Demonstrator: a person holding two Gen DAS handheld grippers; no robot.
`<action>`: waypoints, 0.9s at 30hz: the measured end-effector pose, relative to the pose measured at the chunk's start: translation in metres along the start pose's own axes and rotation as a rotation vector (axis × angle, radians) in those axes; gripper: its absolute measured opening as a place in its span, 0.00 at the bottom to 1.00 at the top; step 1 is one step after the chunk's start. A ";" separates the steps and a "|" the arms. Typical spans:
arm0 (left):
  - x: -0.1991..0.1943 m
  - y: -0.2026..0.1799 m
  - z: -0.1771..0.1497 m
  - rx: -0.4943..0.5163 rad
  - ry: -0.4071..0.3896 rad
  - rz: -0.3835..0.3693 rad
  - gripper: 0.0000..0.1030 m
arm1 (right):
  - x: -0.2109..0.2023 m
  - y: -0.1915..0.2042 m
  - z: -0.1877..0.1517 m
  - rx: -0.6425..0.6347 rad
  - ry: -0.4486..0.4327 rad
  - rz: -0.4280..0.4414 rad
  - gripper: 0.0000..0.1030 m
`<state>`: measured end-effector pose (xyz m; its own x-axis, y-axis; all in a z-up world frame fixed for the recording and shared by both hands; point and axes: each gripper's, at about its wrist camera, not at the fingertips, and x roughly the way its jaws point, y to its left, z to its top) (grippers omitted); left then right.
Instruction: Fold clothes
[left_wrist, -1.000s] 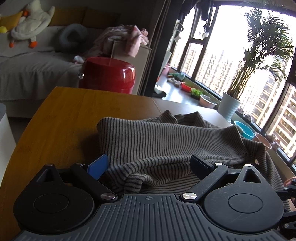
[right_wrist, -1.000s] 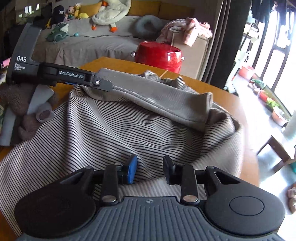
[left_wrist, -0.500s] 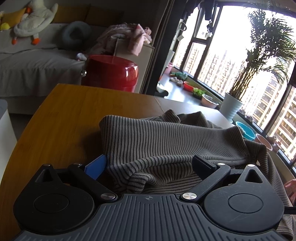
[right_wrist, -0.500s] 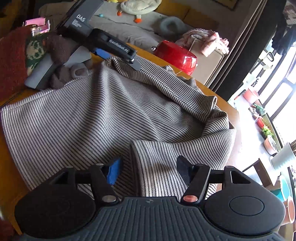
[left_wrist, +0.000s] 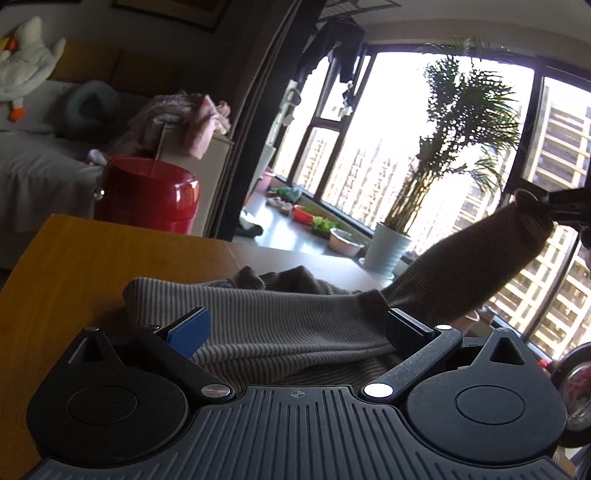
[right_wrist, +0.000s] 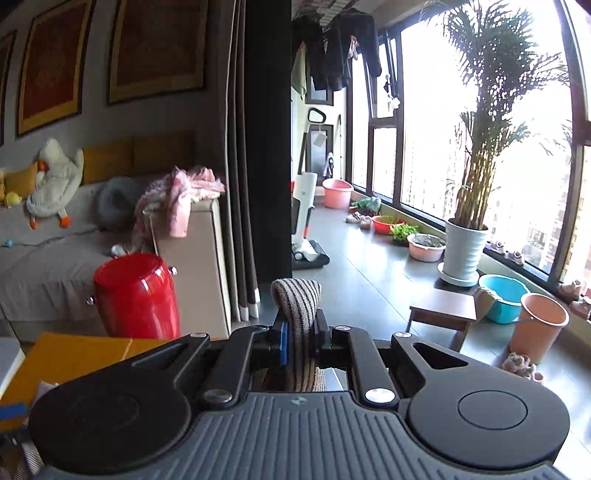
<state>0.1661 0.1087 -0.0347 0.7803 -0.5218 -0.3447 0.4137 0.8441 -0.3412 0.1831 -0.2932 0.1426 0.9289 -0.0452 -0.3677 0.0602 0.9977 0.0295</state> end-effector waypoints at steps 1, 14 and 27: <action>0.004 -0.004 -0.003 0.007 0.019 -0.016 1.00 | 0.001 0.010 0.004 -0.008 -0.011 0.033 0.11; 0.018 -0.024 -0.017 0.108 0.088 0.002 1.00 | 0.033 0.234 0.014 -0.164 0.040 0.593 0.04; 0.024 -0.012 -0.016 0.047 0.122 0.010 1.00 | 0.056 0.228 -0.032 -0.161 0.107 0.591 0.47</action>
<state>0.1720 0.0839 -0.0524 0.7229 -0.5220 -0.4527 0.4298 0.8527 -0.2968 0.2368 -0.0668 0.0990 0.7459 0.5140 -0.4236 -0.5167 0.8479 0.1191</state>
